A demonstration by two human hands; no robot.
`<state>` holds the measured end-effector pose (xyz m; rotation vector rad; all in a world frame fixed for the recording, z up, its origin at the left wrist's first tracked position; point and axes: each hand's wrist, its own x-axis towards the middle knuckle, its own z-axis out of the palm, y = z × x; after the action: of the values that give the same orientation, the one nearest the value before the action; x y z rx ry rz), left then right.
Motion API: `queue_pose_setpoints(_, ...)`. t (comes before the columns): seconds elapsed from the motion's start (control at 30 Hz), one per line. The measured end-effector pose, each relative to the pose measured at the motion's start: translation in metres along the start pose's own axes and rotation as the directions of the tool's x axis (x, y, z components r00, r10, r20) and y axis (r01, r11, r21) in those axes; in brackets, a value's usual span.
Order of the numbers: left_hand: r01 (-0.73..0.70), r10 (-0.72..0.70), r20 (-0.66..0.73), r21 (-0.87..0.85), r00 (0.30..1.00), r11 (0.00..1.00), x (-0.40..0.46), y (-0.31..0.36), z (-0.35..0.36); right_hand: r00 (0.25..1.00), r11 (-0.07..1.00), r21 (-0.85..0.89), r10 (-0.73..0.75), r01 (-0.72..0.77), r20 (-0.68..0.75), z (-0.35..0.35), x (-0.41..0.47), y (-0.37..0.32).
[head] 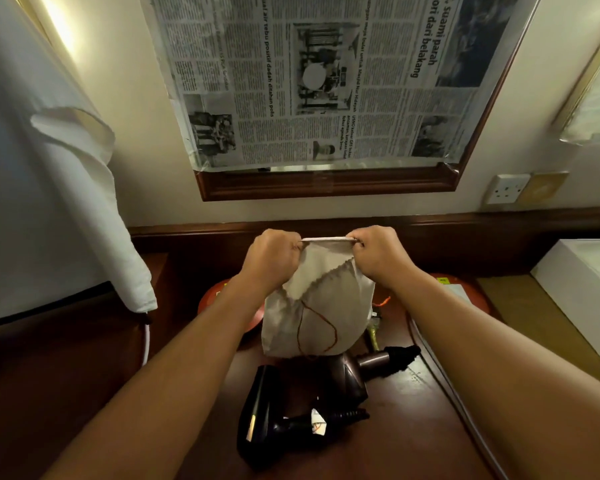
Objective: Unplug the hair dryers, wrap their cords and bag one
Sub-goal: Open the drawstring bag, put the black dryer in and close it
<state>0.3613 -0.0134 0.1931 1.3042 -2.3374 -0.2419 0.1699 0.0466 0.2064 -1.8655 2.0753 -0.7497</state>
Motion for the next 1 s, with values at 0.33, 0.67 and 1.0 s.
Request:
queue_pose_setpoints(0.33, 0.017, -0.014, 0.2, -0.013, 0.98, 1.0, -0.005, -0.011, -0.015, 0.997, 0.996, 0.051, 0.067, -0.068, 0.028, -0.011, 0.007, -0.008)
queue_pose_setpoints(0.67, 0.102, -0.09, 0.171, -0.065, 0.981, 0.993, 0.004, 0.027, -0.012, 0.997, 0.996, 0.082, 0.029, -0.035, 0.065, 0.002, 0.003, -0.013)
queue_pose_setpoints(1.0, 0.317, -0.313, 0.068, -0.078, 0.947, 0.945, -0.011, 0.002, -0.017, 0.965, 0.975, -0.123, 0.206, -0.187, 0.165, -0.007, 0.006, 0.005)
